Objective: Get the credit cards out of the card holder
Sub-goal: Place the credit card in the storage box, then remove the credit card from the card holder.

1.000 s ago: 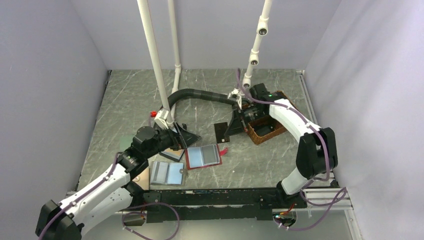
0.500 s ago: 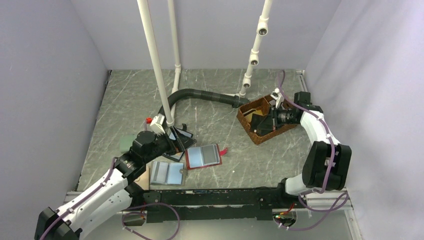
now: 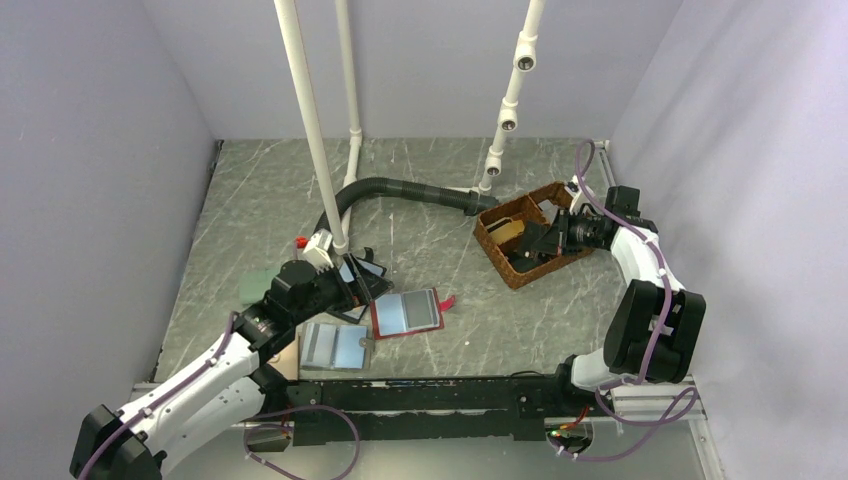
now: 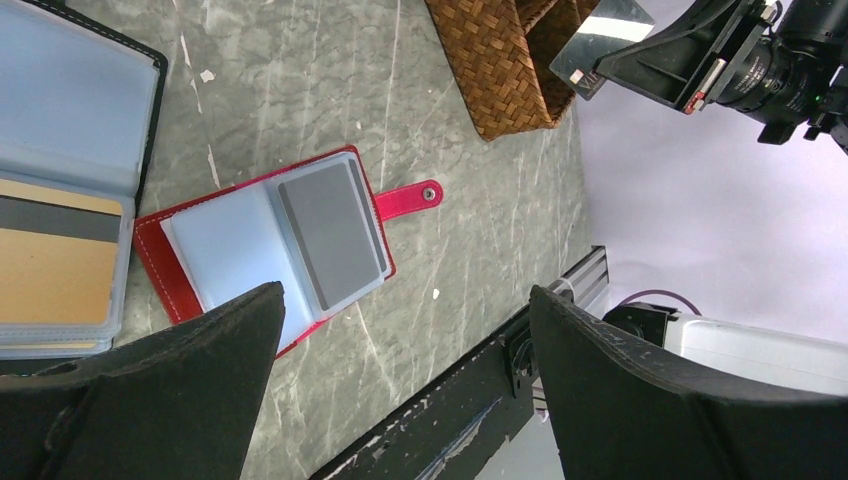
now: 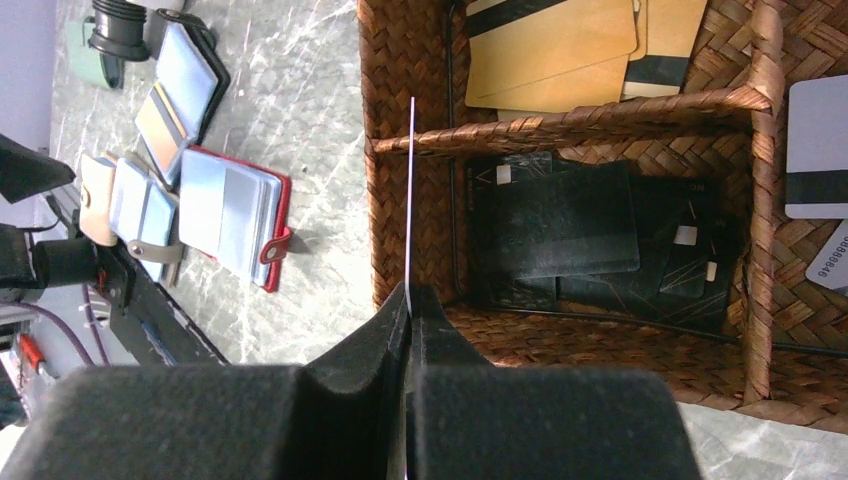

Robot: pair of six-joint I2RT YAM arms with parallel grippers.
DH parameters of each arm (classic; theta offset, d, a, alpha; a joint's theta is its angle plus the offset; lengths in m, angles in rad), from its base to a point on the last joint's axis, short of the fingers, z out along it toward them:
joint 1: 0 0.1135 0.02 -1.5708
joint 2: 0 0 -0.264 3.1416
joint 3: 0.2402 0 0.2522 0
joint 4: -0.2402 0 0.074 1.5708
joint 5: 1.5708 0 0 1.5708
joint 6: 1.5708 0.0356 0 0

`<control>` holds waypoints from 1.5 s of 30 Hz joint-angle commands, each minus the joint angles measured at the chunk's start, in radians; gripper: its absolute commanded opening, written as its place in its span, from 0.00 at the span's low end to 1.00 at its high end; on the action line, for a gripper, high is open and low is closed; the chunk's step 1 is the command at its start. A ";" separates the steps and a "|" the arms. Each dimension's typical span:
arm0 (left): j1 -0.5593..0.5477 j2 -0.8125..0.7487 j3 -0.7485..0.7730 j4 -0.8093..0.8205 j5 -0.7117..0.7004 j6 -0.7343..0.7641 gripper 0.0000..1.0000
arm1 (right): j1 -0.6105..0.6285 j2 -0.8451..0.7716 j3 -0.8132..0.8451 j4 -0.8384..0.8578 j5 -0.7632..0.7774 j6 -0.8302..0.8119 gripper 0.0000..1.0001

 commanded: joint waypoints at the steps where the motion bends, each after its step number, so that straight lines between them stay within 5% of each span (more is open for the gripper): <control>1: 0.001 0.008 0.016 0.018 -0.007 0.002 0.97 | -0.005 -0.004 -0.002 0.060 0.018 0.032 0.00; 13: 0.001 0.017 0.012 0.028 -0.006 0.002 0.97 | 0.001 0.021 -0.022 0.103 0.040 0.070 0.01; 19: 0.001 0.035 0.012 0.050 0.004 0.002 0.97 | 0.009 0.066 0.023 0.081 0.280 0.073 0.45; 23: 0.001 0.052 -0.011 0.122 0.055 -0.009 0.95 | 0.002 0.054 0.057 0.061 0.323 0.049 0.52; 37: 0.002 0.195 0.007 0.161 0.163 -0.050 0.92 | 0.137 -0.054 0.091 -0.162 -0.170 -0.273 0.52; 41: 0.001 0.273 0.025 0.165 0.188 -0.065 0.86 | 0.300 -0.051 0.116 -0.264 -0.247 -0.386 0.53; 45: 0.001 0.365 0.044 0.186 0.217 -0.079 0.79 | 0.488 -0.031 0.067 -0.184 -0.217 -0.317 0.52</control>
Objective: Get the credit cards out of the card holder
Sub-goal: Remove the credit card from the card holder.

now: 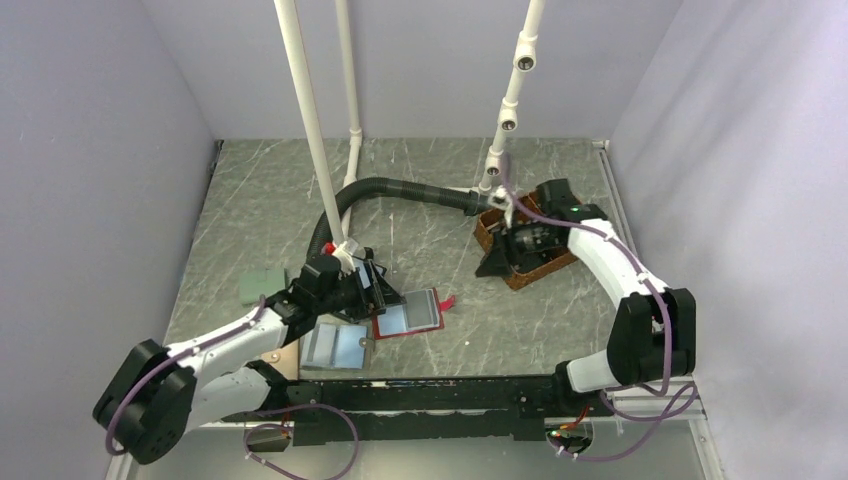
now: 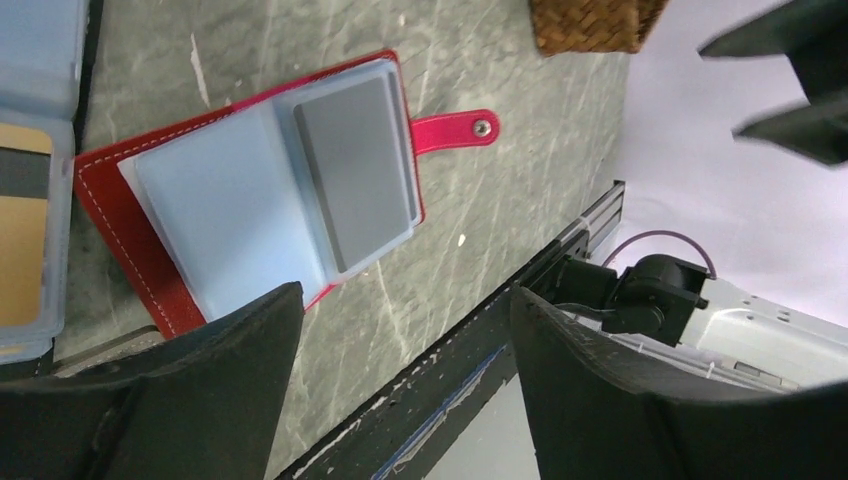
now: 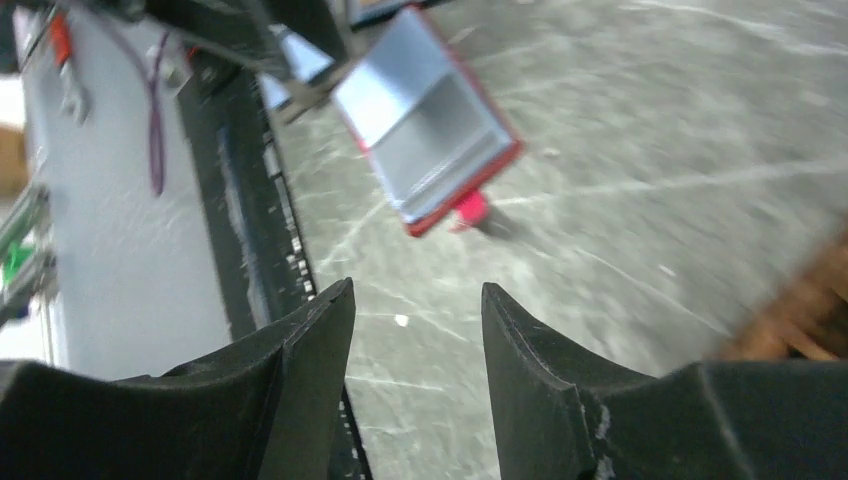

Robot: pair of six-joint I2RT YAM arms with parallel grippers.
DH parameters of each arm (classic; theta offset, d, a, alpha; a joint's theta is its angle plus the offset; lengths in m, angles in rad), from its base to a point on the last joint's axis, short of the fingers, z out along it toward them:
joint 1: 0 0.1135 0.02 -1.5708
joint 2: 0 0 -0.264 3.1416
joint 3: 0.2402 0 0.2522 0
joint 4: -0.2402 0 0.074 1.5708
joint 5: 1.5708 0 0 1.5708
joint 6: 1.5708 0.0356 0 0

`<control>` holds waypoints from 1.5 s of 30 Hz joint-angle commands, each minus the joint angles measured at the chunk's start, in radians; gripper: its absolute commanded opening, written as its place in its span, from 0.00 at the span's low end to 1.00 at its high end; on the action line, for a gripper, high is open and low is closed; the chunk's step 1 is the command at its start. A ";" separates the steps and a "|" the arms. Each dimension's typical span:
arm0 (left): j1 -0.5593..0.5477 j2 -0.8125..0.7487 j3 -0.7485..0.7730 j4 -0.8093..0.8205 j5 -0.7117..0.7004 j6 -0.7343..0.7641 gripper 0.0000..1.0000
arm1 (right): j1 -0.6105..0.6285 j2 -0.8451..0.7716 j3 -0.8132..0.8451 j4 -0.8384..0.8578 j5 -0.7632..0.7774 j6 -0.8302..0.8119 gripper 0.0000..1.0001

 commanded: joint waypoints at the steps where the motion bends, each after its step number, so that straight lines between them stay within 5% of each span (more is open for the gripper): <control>1: -0.001 0.086 0.061 0.049 0.058 -0.025 0.78 | 0.187 0.006 -0.028 0.048 -0.047 0.023 0.51; 9: -0.017 0.242 0.089 0.055 0.030 -0.056 0.55 | 0.402 0.166 -0.051 0.286 -0.003 0.397 0.43; 15: -0.049 0.322 0.126 0.013 0.000 -0.053 0.49 | 0.444 0.229 -0.103 0.439 0.111 0.637 0.41; 27: -0.054 0.446 0.184 -0.043 0.006 -0.035 0.26 | 0.492 0.365 -0.033 0.440 0.222 0.745 0.42; 45: -0.055 0.480 0.188 -0.044 0.010 -0.042 0.16 | 0.515 0.462 0.010 0.435 0.189 0.776 0.33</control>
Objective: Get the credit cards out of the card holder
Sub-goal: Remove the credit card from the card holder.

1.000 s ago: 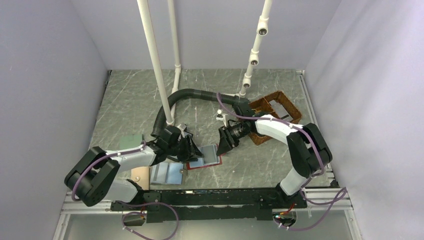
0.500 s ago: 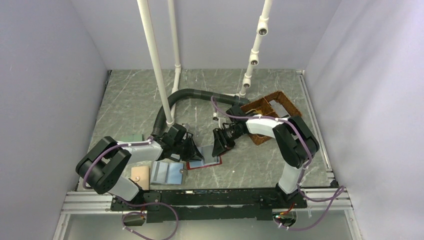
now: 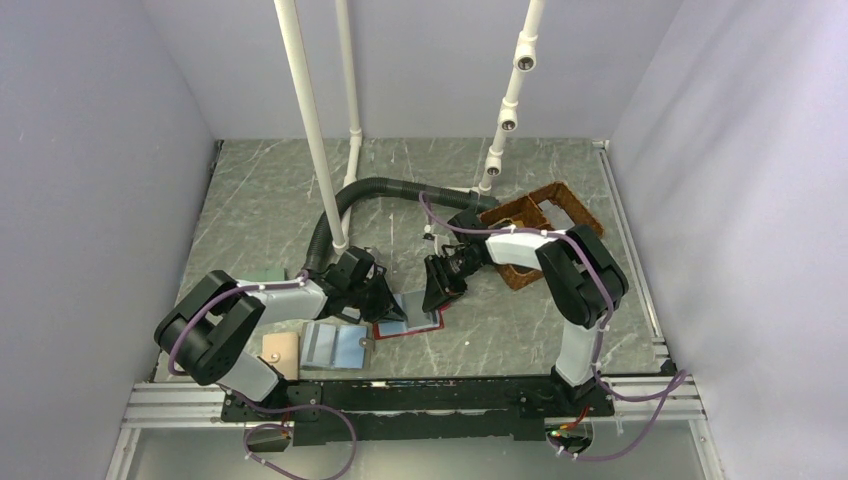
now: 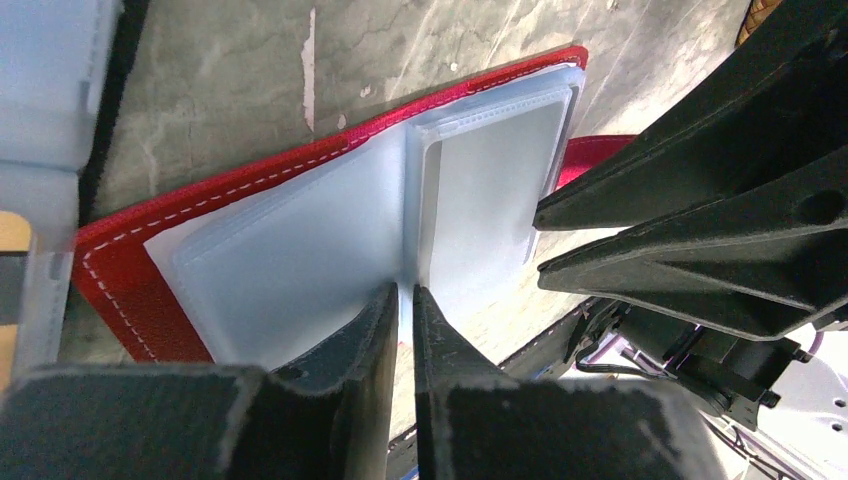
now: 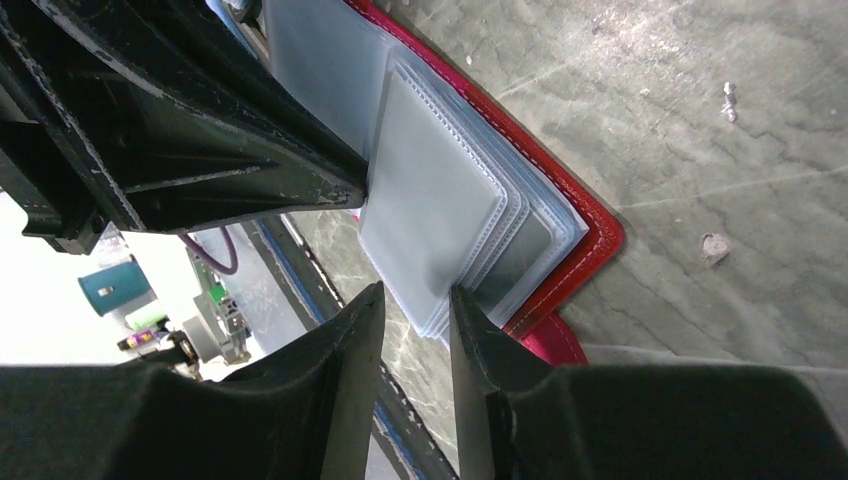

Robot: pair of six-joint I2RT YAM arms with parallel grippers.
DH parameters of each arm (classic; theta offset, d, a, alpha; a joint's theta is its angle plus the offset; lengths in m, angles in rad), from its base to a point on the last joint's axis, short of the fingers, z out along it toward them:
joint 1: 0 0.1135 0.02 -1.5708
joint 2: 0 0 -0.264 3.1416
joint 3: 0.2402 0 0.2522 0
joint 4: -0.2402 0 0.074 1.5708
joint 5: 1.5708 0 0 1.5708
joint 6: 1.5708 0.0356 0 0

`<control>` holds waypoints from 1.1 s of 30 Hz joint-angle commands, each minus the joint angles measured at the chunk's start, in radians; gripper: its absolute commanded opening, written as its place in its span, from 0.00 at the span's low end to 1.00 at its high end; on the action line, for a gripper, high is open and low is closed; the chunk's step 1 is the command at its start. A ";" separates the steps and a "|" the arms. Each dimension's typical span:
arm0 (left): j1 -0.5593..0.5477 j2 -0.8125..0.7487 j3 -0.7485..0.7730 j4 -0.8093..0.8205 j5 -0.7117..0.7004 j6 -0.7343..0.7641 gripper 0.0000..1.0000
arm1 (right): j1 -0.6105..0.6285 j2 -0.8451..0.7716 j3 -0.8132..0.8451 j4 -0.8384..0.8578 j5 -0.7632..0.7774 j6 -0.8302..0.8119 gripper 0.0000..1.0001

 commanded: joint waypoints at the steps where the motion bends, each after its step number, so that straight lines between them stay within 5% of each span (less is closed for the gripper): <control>1: -0.003 0.014 0.020 0.007 0.002 0.002 0.16 | 0.014 0.019 0.037 0.020 -0.022 0.020 0.33; 6: -0.004 0.022 0.018 0.025 0.016 -0.001 0.16 | 0.016 0.025 0.046 0.027 -0.026 0.033 0.37; 11: -0.004 0.034 0.017 0.035 0.024 -0.010 0.16 | 0.038 0.050 0.103 -0.052 0.198 -0.021 0.38; 15: -0.004 0.036 0.017 0.038 0.025 -0.012 0.16 | 0.056 0.049 0.106 -0.055 0.224 -0.028 0.39; 25: -0.003 0.051 0.009 0.089 0.064 -0.020 0.18 | 0.078 0.069 0.108 0.023 -0.144 0.051 0.26; 33: 0.001 0.024 -0.031 0.184 0.107 -0.030 0.23 | 0.076 0.045 0.096 0.060 -0.206 0.071 0.23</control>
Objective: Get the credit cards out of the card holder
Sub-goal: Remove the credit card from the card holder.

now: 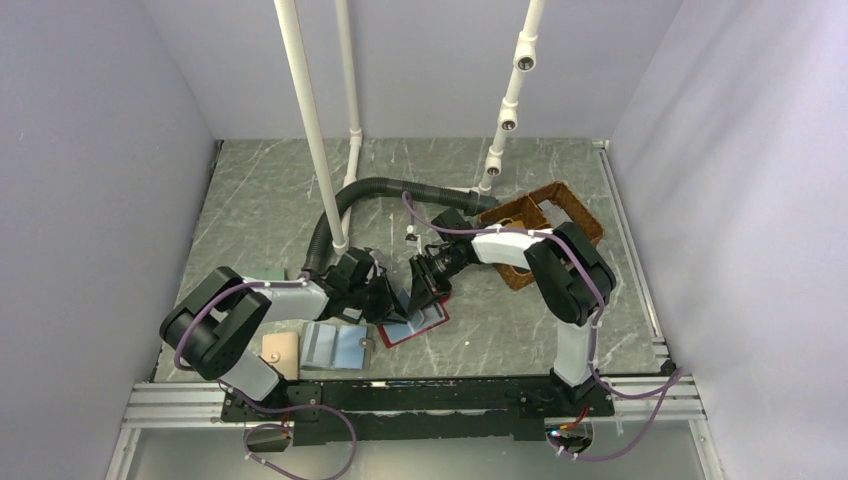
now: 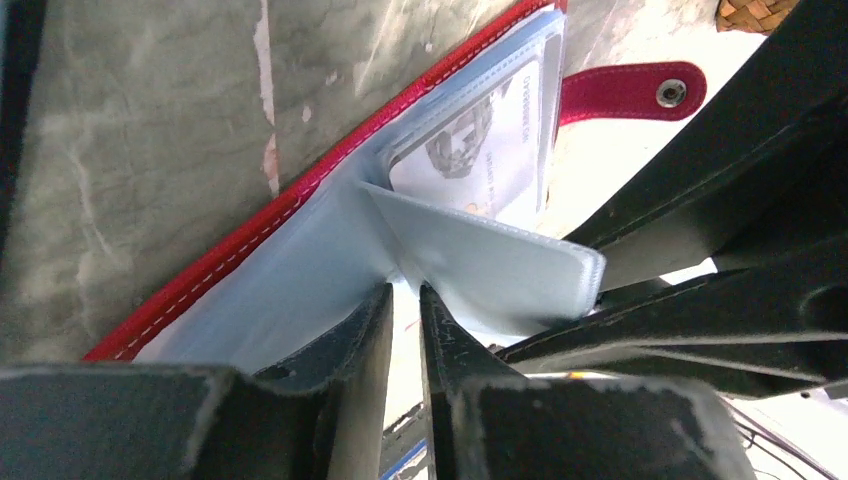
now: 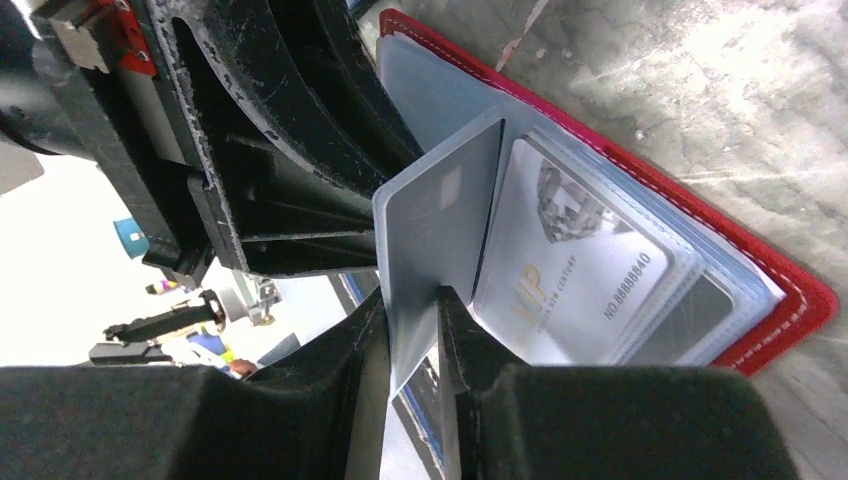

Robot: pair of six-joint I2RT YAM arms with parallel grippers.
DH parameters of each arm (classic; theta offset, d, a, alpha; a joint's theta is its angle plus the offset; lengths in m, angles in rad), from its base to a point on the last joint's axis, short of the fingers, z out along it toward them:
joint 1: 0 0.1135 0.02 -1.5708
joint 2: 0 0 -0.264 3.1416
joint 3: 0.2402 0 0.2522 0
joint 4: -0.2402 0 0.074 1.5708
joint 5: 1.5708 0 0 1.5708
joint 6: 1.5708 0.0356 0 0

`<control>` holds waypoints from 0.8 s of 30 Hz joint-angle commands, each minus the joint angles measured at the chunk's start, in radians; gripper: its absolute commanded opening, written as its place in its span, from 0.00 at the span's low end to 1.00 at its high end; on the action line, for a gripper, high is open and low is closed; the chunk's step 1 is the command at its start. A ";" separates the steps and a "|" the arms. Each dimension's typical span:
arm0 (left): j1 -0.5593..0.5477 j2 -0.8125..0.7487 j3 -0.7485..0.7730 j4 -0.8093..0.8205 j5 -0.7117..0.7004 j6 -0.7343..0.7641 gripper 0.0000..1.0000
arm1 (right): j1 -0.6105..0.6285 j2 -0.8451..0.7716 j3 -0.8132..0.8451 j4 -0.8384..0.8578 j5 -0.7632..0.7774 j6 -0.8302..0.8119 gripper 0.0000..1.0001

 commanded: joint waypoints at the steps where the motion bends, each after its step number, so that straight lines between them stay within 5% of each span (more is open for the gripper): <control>1: 0.003 -0.008 -0.028 0.134 0.054 -0.019 0.24 | 0.008 -0.001 0.013 0.052 -0.105 0.025 0.22; 8: 0.015 -0.066 -0.080 0.176 0.062 -0.047 0.42 | 0.009 0.005 0.035 0.026 -0.100 0.003 0.20; 17: 0.051 -0.371 -0.161 0.051 -0.076 -0.137 0.65 | 0.016 -0.018 0.036 -0.007 -0.042 -0.049 0.21; 24: 0.068 -0.429 -0.180 0.047 -0.140 -0.230 0.70 | 0.066 -0.008 0.059 -0.028 -0.061 -0.070 0.24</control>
